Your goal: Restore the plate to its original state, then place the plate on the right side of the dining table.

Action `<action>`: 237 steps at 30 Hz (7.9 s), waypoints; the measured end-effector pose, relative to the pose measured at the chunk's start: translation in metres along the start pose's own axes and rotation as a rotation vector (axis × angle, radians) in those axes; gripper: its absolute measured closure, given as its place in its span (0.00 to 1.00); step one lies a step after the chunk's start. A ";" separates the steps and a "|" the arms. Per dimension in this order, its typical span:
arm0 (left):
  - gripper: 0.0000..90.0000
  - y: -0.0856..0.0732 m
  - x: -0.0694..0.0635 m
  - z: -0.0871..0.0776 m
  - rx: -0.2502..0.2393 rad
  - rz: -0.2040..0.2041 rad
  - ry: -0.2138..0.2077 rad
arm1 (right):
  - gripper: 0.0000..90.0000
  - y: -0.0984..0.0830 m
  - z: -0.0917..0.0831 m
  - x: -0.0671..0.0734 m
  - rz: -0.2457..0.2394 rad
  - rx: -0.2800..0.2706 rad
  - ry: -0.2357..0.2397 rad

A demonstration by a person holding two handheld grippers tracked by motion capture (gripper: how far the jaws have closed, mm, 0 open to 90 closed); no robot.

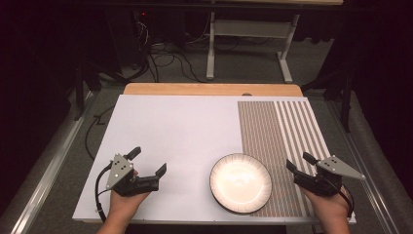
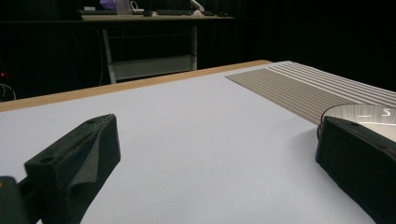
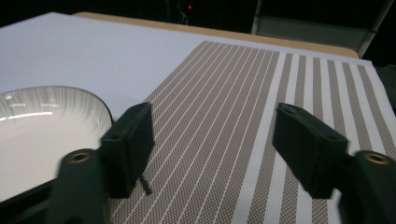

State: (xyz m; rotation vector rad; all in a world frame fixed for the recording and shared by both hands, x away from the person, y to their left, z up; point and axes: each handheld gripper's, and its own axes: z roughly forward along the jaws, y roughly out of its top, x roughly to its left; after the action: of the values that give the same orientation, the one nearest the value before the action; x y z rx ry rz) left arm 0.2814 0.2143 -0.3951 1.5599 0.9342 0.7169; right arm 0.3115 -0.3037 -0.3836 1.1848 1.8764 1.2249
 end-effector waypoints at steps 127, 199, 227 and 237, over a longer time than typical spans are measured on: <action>0.00 0.006 -0.006 -0.002 0.000 0.016 -0.020 | 1.00 -0.008 0.018 0.061 -0.249 0.297 0.359; 0.44 -0.004 -0.091 0.072 0.543 -0.349 -0.430 | 1.00 -0.008 0.029 0.090 -0.332 0.324 0.422; 0.72 -0.010 -0.082 0.069 0.497 -0.511 -0.398 | 0.98 -0.001 0.020 0.082 -0.298 0.241 0.400; 0.80 -0.005 -0.077 0.062 0.416 -0.528 -0.401 | 0.83 0.006 0.012 0.065 -0.220 0.163 0.340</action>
State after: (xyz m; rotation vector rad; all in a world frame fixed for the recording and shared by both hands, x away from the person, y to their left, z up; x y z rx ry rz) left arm 0.2948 0.1171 -0.4087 1.6234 1.1621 -0.1723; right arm 0.2958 -0.2388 -0.3831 0.8581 2.3251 1.2272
